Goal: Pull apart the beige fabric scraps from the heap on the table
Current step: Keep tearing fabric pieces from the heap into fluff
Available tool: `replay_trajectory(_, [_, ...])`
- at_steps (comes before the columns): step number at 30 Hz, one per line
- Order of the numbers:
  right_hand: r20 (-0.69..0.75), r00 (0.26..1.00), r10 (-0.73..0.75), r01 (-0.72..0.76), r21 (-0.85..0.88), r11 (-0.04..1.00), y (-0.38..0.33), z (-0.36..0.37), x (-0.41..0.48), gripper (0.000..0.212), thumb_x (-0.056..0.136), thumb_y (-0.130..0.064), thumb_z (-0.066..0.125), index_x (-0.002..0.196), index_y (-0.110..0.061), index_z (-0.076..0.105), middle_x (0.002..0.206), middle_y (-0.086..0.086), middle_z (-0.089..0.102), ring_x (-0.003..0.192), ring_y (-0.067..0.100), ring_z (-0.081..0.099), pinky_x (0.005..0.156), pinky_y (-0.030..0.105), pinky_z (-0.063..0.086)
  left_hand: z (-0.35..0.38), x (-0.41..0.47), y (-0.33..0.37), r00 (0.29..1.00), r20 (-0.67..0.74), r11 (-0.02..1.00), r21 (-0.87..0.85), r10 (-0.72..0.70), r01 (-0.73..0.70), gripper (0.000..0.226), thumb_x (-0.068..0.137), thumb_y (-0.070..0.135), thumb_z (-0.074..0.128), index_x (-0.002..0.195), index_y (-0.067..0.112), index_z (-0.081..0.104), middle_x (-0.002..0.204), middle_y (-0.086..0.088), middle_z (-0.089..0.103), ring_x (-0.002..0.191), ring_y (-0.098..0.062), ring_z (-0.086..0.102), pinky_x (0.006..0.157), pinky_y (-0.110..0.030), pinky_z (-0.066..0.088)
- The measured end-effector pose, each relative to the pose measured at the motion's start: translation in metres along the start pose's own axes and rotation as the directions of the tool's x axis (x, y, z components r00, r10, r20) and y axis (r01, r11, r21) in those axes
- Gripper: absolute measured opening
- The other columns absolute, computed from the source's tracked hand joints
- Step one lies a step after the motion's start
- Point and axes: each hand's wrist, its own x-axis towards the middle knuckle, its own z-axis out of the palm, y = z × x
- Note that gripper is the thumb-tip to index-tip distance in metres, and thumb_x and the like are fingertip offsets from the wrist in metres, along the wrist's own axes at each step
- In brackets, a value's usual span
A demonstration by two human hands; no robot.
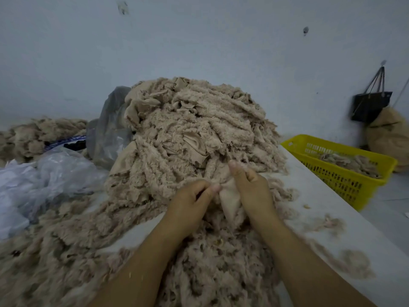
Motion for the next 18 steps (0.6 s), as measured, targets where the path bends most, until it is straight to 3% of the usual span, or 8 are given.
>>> replay_trajectory(4, [-0.187,0.977,0.099,-0.083,0.091,0.992,-0.001,-0.012,0.009,0.065,0.077,-0.070,0.061,0.075,-0.005,0.065,0.063,0.018,0.063,0.056,0.023,0.058,0.053,0.034,0.048,-0.011,0.004,-0.003,0.972,-0.165,0.981,-0.128,-0.165,0.144,0.040,0.101,0.043,0.050,0.063,0.030,0.055,0.055,0.012,0.048,0.050,-0.002,0.041,0.050,-0.016,0.034])
replay_trajectory(7, [-0.246,0.954,0.173,-0.119,0.221,0.968,-0.003,-0.022,0.013,0.048,0.081,-0.061,0.062,0.074,-0.014,0.068,0.059,0.005,0.069,0.053,0.018,0.065,0.047,0.024,0.050,-0.017,0.005,-0.009,0.919,-0.247,0.935,-0.259,-0.306,0.241,0.042,0.101,0.045,0.048,0.063,0.029,0.052,0.051,0.014,0.042,0.046,-0.003,0.036,0.051,-0.022,0.033])
replay_trajectory(9, [-0.157,0.976,0.153,-0.125,0.176,0.976,0.000,-0.019,0.011,0.062,0.074,-0.067,0.060,0.080,-0.007,0.072,0.071,0.014,0.073,0.061,0.025,0.068,0.055,0.028,0.053,-0.013,0.004,-0.005,0.948,-0.216,0.959,-0.215,-0.233,0.187,0.029,0.101,0.046,0.050,0.074,0.040,0.059,0.060,0.020,0.055,0.053,0.002,0.047,0.055,-0.020,0.040])
replay_trajectory(11, [-0.030,0.993,0.112,-0.108,0.113,0.988,0.000,-0.010,0.004,0.068,0.073,-0.073,0.058,0.083,-0.007,0.075,0.074,0.017,0.073,0.062,0.026,0.068,0.057,0.029,0.053,-0.005,0.002,0.001,0.987,-0.051,0.973,-0.182,-0.152,0.140,0.005,0.094,0.053,0.057,0.097,0.057,0.058,0.091,0.034,0.064,0.078,0.010,0.061,0.063,-0.008,0.046])
replay_trajectory(12, [0.037,0.995,0.091,-0.094,0.091,0.991,0.000,-0.006,0.001,0.067,0.074,-0.073,0.059,0.080,-0.008,0.075,0.073,0.015,0.073,0.062,0.027,0.069,0.058,0.030,0.055,-0.001,0.001,0.001,0.992,0.045,0.978,-0.164,-0.119,0.125,0.015,0.091,0.053,0.061,0.105,0.057,0.056,0.103,0.039,0.061,0.090,0.014,0.060,0.069,-0.006,0.047])
replay_trajectory(13, [0.077,0.994,0.082,-0.088,0.082,0.993,0.000,-0.004,0.000,0.065,0.074,-0.073,0.061,0.075,-0.009,0.072,0.072,0.013,0.073,0.063,0.030,0.068,0.059,0.033,0.056,0.003,0.000,0.002,0.988,0.115,0.981,-0.150,-0.107,0.124,0.017,0.091,0.050,0.064,0.107,0.053,0.058,0.106,0.038,0.062,0.093,0.015,0.060,0.072,-0.007,0.049])
replay_trajectory(15, [0.033,0.995,0.094,-0.096,0.068,0.993,-0.002,-0.003,0.000,0.061,0.070,-0.073,0.064,0.060,-0.013,0.056,0.061,0.012,0.059,0.054,0.029,0.054,0.053,0.034,0.047,0.004,-0.001,0.000,0.978,0.166,0.982,-0.118,-0.124,0.145,0.008,0.093,0.040,0.066,0.090,0.033,0.068,0.084,0.019,0.070,0.078,0.001,0.065,0.066,-0.019,0.050])
replay_trajectory(18, [-0.137,0.987,0.089,-0.081,0.062,0.995,-0.003,-0.006,0.000,0.061,0.074,-0.069,0.063,0.061,-0.011,0.054,0.053,0.010,0.041,0.048,0.021,0.039,0.044,0.030,0.034,0.001,-0.002,-0.002,0.970,0.171,0.980,-0.067,-0.172,0.185,0.042,0.095,0.035,0.064,0.072,0.002,0.052,0.061,-0.002,0.045,0.058,-0.014,0.049,0.055,-0.027,0.035])
